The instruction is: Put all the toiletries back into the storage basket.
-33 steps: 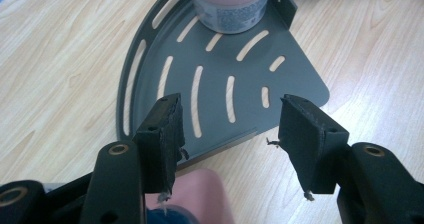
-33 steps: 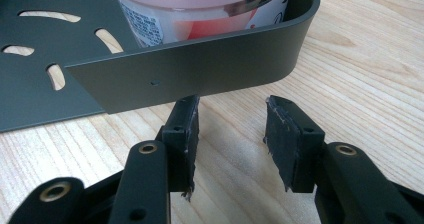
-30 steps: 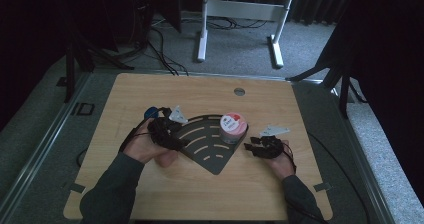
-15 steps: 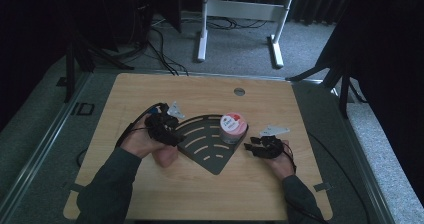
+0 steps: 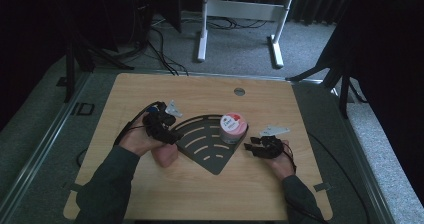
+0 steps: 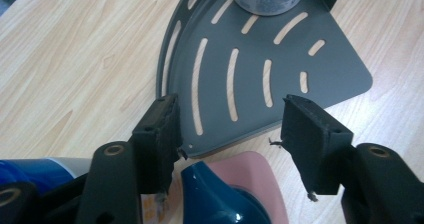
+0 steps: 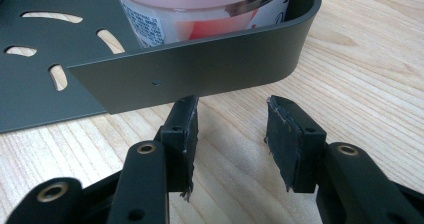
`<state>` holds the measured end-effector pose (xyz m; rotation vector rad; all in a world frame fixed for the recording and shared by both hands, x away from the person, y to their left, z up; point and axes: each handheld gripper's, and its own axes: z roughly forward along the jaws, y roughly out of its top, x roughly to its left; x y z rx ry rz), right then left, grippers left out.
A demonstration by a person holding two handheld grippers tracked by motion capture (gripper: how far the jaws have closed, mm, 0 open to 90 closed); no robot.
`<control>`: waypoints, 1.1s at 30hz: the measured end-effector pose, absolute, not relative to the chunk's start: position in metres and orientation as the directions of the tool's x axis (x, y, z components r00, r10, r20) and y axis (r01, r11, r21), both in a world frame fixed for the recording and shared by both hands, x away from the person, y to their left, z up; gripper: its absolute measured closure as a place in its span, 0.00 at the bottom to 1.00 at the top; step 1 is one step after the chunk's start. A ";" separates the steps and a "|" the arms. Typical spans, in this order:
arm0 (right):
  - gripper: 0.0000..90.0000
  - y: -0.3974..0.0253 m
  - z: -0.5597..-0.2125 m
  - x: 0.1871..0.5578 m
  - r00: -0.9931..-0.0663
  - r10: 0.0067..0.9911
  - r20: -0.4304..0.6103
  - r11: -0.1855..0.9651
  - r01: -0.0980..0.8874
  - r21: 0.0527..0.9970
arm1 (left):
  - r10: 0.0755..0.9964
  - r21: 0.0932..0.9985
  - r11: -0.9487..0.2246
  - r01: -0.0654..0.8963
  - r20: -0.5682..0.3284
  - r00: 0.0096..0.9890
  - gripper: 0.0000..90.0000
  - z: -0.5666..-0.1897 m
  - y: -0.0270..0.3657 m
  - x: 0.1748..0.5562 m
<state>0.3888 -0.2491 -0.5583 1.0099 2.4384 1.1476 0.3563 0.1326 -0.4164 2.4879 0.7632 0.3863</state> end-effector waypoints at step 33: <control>0.61 -0.249 -0.558 0.389 -0.725 0.687 0.056 0.445 0.481 0.755 | 0.592 0.466 -0.734 0.494 0.084 0.801 0.60 -0.422 0.147 0.352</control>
